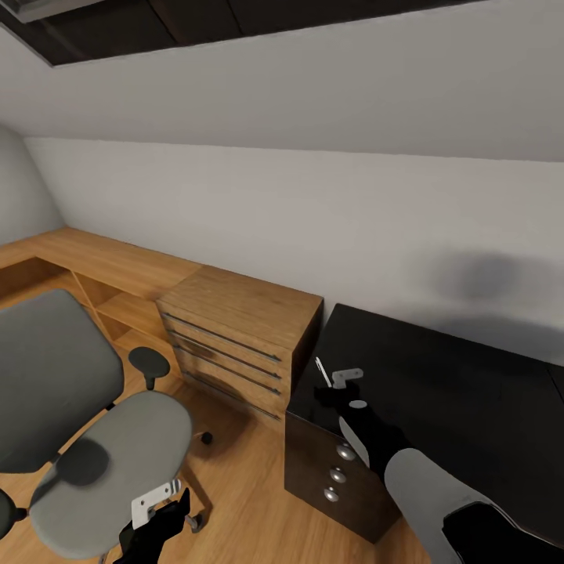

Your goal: In the bedroom, organize the workspace by keeping the computer under the desk, ensuring the monitor is on the desk, placing the keyboard on the desk next to the monitor, placing the mouse on the desk next to the keyboard, moving the folder from the swivel chair onto the desk next to the mouse, stacking the notebook on top of the folder with the pen on top of the notebook, and positioning the swivel chair next to the desk.

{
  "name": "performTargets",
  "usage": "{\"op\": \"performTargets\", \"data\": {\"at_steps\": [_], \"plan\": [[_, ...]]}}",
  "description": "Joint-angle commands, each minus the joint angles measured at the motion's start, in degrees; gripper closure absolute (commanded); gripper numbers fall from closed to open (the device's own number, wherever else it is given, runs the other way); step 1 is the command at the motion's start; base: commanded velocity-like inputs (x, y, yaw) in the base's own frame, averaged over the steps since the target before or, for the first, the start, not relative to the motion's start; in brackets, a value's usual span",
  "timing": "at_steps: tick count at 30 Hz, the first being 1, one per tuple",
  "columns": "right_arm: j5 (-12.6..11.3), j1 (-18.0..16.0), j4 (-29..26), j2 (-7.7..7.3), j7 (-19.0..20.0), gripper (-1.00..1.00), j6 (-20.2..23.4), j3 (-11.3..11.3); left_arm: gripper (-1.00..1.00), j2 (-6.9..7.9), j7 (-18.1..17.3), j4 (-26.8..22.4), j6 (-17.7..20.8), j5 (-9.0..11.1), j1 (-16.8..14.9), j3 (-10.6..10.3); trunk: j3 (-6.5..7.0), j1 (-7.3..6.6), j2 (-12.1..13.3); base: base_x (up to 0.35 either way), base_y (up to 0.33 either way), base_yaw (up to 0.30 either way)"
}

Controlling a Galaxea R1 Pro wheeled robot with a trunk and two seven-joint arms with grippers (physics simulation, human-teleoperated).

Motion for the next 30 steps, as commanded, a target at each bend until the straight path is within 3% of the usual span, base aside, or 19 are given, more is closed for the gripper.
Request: {"op": "performTargets", "data": {"at_steps": [1, 3, 5, 10, 20, 30], "plan": [[-0.6, -0.1, -0.1, -0.06, -0.5, -1.0, 0.7, 0.5, -1.0, 0.05, 0.4, -0.1, 0.2, 0.2, 0.0, -0.1, -0.05, 0.01, 0.0, 0.0, 0.0, 0.0], [-0.6, -0.2, -0.1, -0.1, -0.5, -1.0, 1.5, 0.5, -1.0, 0.05, 0.4, -0.1, 0.2, 0.2, 0.0, -0.1, -0.05, 0.01, 0.0, 0.0, 0.0, 0.0], [-0.6, -4.7, 0.1, -0.25, -0.5, -1.0, 4.1, 0.5, -1.0, 0.05, 0.4, -0.2, 0.1, 0.1, 0.0, -0.1, -0.05, 0.01, 0.0, 0.0, 0.0, 0.0], [-0.7, -9.4, 3.4, -0.08, -0.5, -1.0, 7.0, 0.4, -1.0, 0.05, 0.4, -0.3, 0.1, 0.1, 0.0, -0.1, -0.05, 0.01, 0.0, 0.0, 0.0, 0.0], [-1.6, -10.3, 10.1, 0.34, 0.1, -1.0, 7.2, 0.5, -1.0, -0.02, 0.4, -0.4, 0.2, -0.1, 0.0, -0.2, -0.05, 0.01, 0.0, 0.0, 0.0, 0.0], [-2.2, -10.2, 11.8, 1.19, 0.1, -1.0, 7.5, 0.4, -1.0, -0.03, 0.4, -0.4, 0.2, -0.1, 0.0, -0.2, -0.05, 0.01, 0.0, 0.0, 0.0, 0.0]]}}
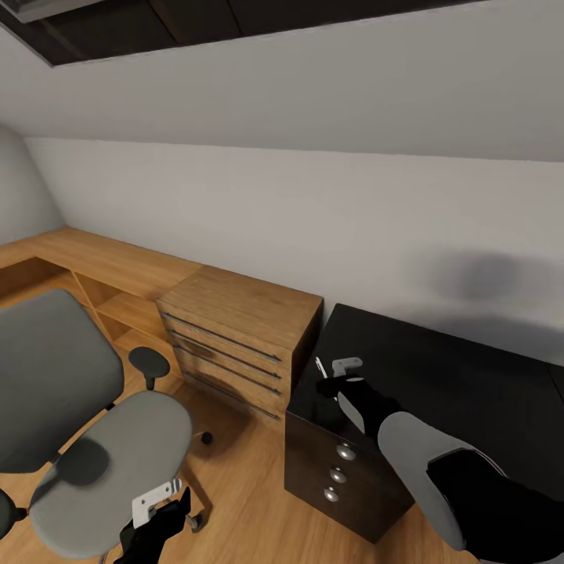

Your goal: In the bedroom, organize the workspace by keeping the computer under the desk, ensuring the monitor is on the desk, placing the keyboard on the desk next to the monitor, placing the mouse on the desk next to the keyboard, moving the folder from the swivel chair onto the desk next to the mouse, stacking the notebook on top of the folder with the pen on top of the notebook, and positioning the swivel chair next to the desk.

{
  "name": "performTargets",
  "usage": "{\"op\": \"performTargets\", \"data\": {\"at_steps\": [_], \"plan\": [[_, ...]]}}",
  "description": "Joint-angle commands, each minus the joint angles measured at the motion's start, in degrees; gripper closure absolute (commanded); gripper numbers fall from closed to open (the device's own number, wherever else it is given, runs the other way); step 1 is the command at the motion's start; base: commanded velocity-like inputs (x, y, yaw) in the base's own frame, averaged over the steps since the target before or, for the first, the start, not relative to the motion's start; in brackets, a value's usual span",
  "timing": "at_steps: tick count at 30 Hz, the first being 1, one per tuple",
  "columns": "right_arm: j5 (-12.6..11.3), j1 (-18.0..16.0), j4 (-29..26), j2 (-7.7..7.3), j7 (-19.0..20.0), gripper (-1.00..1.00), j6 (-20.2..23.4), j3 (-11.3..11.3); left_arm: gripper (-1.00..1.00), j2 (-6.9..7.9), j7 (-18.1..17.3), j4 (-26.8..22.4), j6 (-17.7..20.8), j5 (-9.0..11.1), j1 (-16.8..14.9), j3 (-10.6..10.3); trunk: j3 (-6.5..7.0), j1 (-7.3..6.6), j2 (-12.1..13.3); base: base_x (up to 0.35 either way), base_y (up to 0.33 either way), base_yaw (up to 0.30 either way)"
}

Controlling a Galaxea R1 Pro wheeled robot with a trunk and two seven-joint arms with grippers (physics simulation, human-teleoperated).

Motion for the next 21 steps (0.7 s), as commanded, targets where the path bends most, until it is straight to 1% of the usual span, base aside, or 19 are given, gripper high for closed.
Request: {"op": "performTargets", "data": {"at_steps": [1, 10, 15, 21], "plan": [[-0.6, 0.0, -0.1, -0.01, -0.4, -1.0, 0.3, 0.5, -1.0, 0.05, 0.4, -0.1, 0.2, 0.2, 0.0, -0.1, -0.05, 0.01, 0.0, 0.0, 0.0, 0.0], [-0.5, 0.0, 0.0, 0.0, -0.4, -1.0, 0.3, 0.5, -1.0, 0.05, 0.3, 0.0, 0.2, 0.5, 0.0, -0.1, -0.05, 0.01, 0.0, 0.0, 0.0, 0.0], [-0.5, 0.0, 0.0, 0.03, -0.5, -1.0, 0.3, 0.6, -1.0, 0.05, 0.2, 0.1, 0.1, 0.3, 0.0, -0.1, -0.05, 0.01, 0.0, 0.001, 0.0, 0.0], [-0.5, 0.0, 0.0, 0.09, -0.6, -1.0, 0.3, 0.6, -1.0, 0.13, 0.2, 0.1, 0.1, 0.2, 0.0, -0.1, -0.05, 0.01, 0.0, 0.183, 0.0, 0.0]]}}
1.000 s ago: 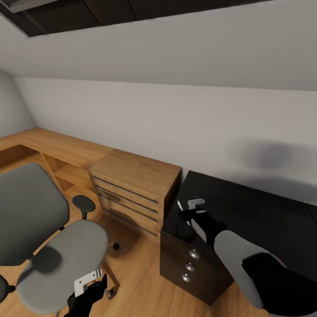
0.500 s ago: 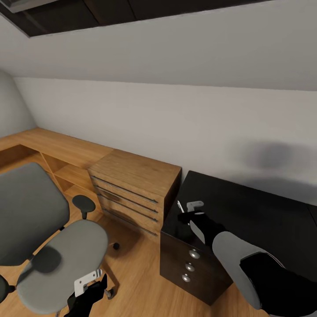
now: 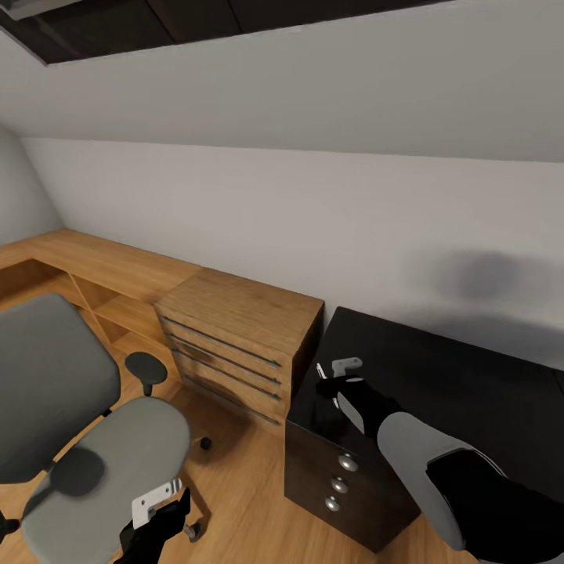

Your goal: In the bedroom, organize the workspace by keeping the computer under the desk, ensuring the monitor is on the desk, placing the keyboard on the desk next to the monitor, placing the mouse on the desk next to the keyboard, moving the folder from the swivel chair onto the desk next to the mouse, stacking the notebook on top of the folder with the pen on top of the notebook, and positioning the swivel chair next to the desk.

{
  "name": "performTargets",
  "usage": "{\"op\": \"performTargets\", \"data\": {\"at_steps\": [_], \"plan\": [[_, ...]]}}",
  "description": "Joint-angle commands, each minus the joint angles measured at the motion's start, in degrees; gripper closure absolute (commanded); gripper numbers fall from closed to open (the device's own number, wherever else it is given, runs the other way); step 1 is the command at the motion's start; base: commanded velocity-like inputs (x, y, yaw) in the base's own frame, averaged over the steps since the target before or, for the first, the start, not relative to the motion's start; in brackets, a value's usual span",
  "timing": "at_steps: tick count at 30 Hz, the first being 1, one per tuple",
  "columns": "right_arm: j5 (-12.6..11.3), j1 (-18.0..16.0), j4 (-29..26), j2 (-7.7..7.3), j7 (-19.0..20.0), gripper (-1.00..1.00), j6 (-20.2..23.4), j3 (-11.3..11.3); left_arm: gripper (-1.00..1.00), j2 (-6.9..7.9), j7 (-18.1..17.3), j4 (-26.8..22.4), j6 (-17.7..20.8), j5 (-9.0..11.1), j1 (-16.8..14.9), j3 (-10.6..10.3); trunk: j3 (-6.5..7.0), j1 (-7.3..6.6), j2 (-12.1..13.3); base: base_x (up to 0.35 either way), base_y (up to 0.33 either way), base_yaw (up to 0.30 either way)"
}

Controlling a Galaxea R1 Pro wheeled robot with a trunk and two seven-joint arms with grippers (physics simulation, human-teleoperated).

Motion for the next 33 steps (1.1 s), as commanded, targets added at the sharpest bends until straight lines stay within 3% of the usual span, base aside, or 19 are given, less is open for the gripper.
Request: {"op": "performTargets", "data": {"at_steps": [1, 9, 14, 33], "plan": [[-0.6, 0.0, -0.1, -0.01, -0.3, -1.0, 0.3, 0.5, -1.0, 0.06, 0.4, -0.1, 0.3, 0.1, 0.0, -0.1, -0.05, 0.02, 0.0, 0.066, 0.0, 0.0], [-0.5, 0.0, -0.1, -0.03, -0.4, -1.0, 0.3, 0.5, -1.0, 0.06, 0.4, -0.3, 0.4, 0.2, 0.0, -0.1, -0.05, 0.02, 0.0, 0.017, 0.0, 0.0], [-0.5, 0.0, 0.0, 0.02, -0.4, -1.0, 0.3, 0.6, -1.0, 0.06, 0.4, -0.5, 0.4, 0.3, 0.0, 0.0, -0.95, 1.12, -2.0, 0.0, 0.0, 0.0], [-0.5, 0.0, 0.4, 0.08, -0.5, -1.0, 0.4, 0.6, -1.0, 0.06, 0.5, -0.5, 0.4, 0.4, 0.0, 0.0, -1.67, 2.0, -3.6, 0.0, 0.0, 0.0]]}}
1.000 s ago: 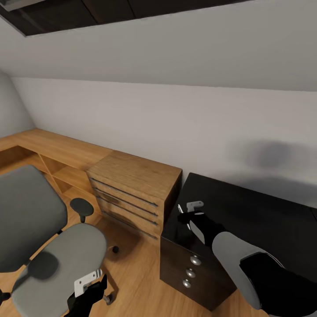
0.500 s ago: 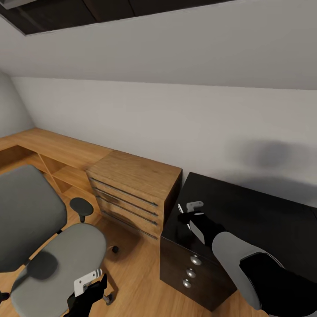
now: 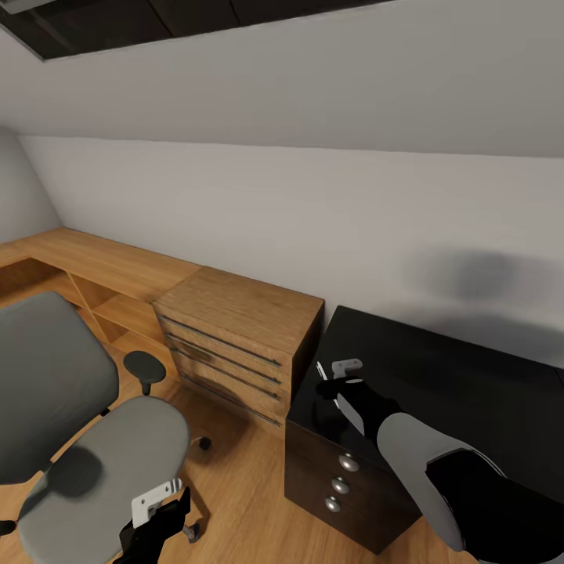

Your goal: In the bedroom, organize the workspace by keeping the computer under the desk, ensuring the monitor is on the desk, placing the keyboard on the desk next to the monitor, placing the mouse on the desk next to the keyboard, moving the folder from the swivel chair onto the desk next to the mouse, stacking the notebook on top of the folder with the pen on top of the notebook, and positioning the swivel chair next to the desk.

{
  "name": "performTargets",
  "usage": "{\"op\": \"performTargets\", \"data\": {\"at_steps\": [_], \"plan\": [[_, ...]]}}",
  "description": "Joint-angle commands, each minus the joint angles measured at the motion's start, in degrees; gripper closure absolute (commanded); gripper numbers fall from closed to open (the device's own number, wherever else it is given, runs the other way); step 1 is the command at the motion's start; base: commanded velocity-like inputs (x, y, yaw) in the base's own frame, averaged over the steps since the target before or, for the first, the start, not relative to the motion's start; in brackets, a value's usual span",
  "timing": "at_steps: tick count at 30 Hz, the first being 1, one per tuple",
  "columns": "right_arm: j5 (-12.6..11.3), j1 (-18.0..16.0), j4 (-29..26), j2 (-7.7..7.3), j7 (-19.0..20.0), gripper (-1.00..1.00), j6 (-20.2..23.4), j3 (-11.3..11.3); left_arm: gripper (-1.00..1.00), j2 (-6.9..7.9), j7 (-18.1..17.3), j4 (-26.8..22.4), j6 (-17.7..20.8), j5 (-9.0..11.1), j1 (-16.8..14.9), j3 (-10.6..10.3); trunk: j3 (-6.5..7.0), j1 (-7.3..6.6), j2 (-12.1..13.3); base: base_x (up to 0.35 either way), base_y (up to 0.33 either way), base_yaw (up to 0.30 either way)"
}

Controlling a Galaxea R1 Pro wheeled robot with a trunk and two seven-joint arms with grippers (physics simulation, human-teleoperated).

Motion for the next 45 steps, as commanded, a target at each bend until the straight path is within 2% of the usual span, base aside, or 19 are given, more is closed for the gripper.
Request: {"op": "performTargets", "data": {"at_steps": [1, 4, 9, 14, 18, 29, 40, 45], "plan": [[-0.6, 0.0, -0.1, -0.01, -0.4, -1.0, 0.3, 0.5, -1.0, 0.05, 0.4, -0.1, 0.2, 0.2, 0.0, -0.1, -0.05, 0.01, 0.0, 0.0, 0.0, 0.0], [-0.6, 0.0, -0.1, -0.01, -0.4, -1.0, 0.4, 0.5, -1.0, 0.05, 0.4, -0.1, 0.2, 0.2, 0.0, -0.1, -0.05, 0.01, 0.0, 0.0, 0.0, 0.0], [-0.6, 0.0, -0.1, 0.01, -0.5, -1.0, 0.4, 0.5, -1.0, 0.05, 0.4, -0.1, 0.2, 0.3, 0.0, -0.1, -0.95, 1.11, -2.0, 0.0, 0.0, 0.0], [-0.5, 0.0, -0.1, -0.01, -0.5, -1.0, 0.4, 0.5, -1.0, 0.01, 0.4, -0.1, 0.2, 0.3, 0.0, -0.2, -0.95, 1.11, -2.0, 0.0, 0.0, 0.0], [-0.5, 0.0, -0.1, -0.01, -0.5, -1.0, 0.4, 0.5, -1.0, -0.02, 0.4, -0.1, 0.2, 0.3, 0.0, -0.2, -1.67, 1.98, -3.7, 0.0, 0.0, 0.0], [-0.5, 0.0, -0.1, -0.01, -0.4, -1.0, 0.4, 0.5, -1.0, 0.03, 0.4, -0.1, 0.2, 0.3, 0.0, -0.2, -2.2, 2.64, -4.9, 0.0, 0.0, 0.0], [-0.5, 0.0, -0.1, -0.02, -0.5, -1.0, 0.4, 0.5, -1.0, 0.04, 0.4, -0.1, 0.2, 0.3, 0.0, -0.2, -3.64, 4.4, -8.1, 0.0, 0.0, 0.0], [-0.5, 0.0, -0.1, -0.01, -0.5, -1.0, 0.4, 0.5, -1.0, 0.01, 0.4, -0.1, 0.2, 0.3, 0.0, -0.2, -3.64, 4.4, -8.1, 0.0, 0.0, 0.0]]}}
